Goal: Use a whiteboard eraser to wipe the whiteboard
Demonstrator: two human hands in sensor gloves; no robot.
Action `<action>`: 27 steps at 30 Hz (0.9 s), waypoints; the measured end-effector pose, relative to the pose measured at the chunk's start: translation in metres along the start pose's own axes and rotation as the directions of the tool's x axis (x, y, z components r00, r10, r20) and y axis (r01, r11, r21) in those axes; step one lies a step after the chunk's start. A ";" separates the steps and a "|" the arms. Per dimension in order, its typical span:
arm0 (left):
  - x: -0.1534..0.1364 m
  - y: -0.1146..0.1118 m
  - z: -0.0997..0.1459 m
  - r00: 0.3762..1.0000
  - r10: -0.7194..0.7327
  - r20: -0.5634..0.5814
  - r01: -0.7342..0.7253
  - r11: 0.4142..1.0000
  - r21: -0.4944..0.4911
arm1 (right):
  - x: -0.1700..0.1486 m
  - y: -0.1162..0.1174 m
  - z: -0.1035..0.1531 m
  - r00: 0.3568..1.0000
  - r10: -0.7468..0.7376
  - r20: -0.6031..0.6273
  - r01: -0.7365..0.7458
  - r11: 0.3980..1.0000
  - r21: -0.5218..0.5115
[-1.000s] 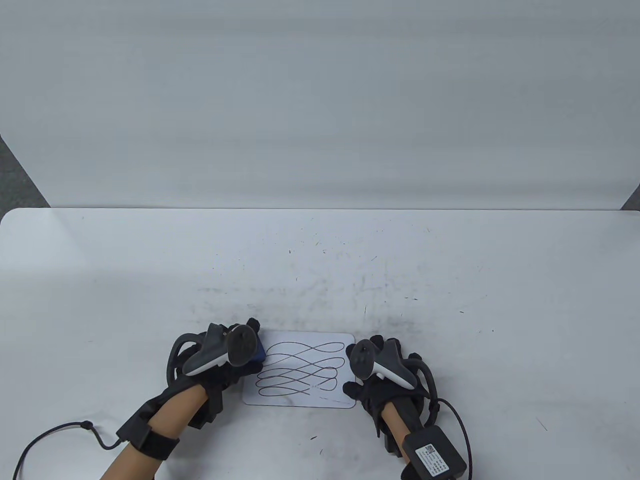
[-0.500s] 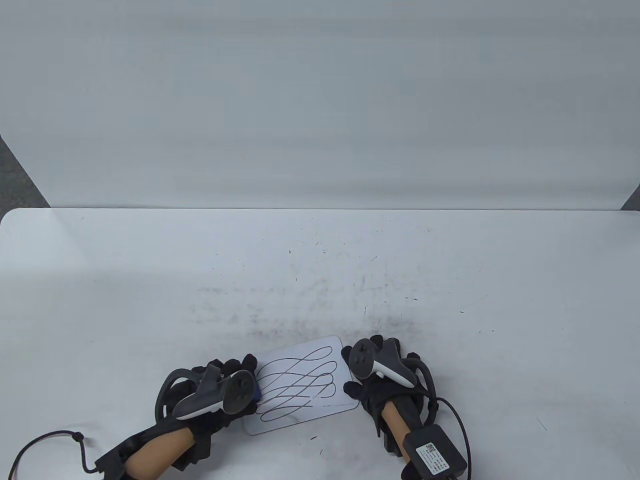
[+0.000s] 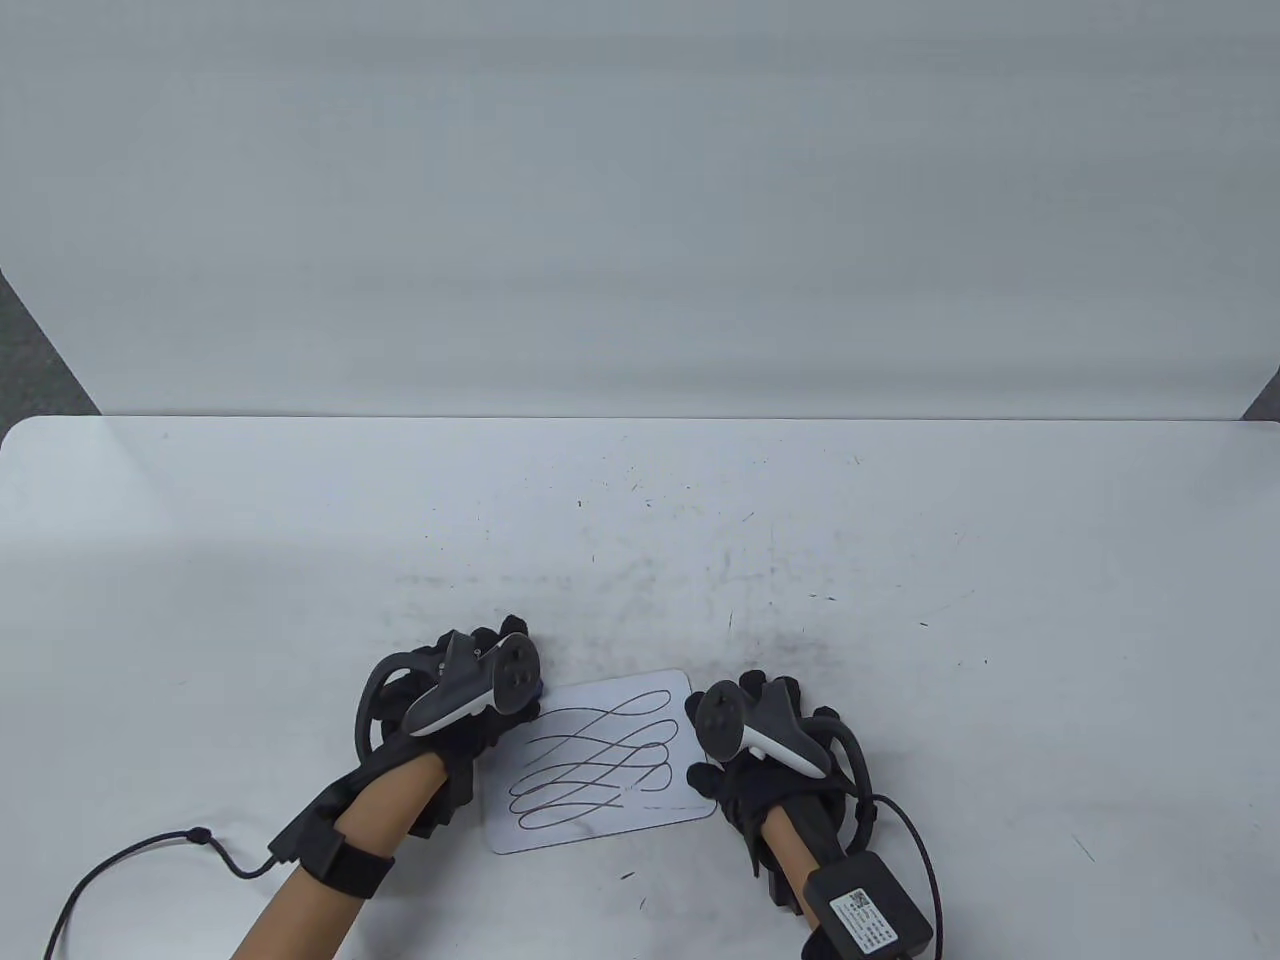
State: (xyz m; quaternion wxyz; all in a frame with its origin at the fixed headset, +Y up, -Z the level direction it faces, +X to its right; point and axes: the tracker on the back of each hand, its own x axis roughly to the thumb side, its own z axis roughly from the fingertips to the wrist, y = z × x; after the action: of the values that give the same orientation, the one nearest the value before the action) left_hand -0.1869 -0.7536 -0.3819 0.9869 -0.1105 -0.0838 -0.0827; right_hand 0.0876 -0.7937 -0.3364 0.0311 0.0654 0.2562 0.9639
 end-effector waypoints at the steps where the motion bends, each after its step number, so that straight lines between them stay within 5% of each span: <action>1: 0.001 0.002 0.000 1.000 -0.014 -0.002 0.014 1.000 -0.007 | 0.000 0.000 0.000 1.000 -0.012 -0.003 0.012 1.000 0.004; 8: 0.016 0.005 0.051 0.973 -0.187 0.138 0.190 0.982 -0.009 | 0.000 0.001 0.001 1.000 -0.014 -0.010 0.014 1.000 0.018; 16: 0.035 -0.006 0.112 0.954 -0.191 0.231 0.201 0.979 -0.019 | 0.000 0.001 0.000 1.000 -0.019 -0.011 0.019 1.000 0.020; 27: 0.014 0.003 0.039 0.997 -0.047 0.054 0.050 0.997 -0.056 | 0.002 0.001 0.000 0.999 -0.023 -0.022 0.023 1.000 0.016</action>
State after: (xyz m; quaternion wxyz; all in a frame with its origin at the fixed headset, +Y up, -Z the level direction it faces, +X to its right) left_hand -0.1790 -0.7439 -0.3426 0.9785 -0.1386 -0.1100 -0.1058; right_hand 0.0860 -0.7945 -0.3360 0.0387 0.0521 0.2651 0.9620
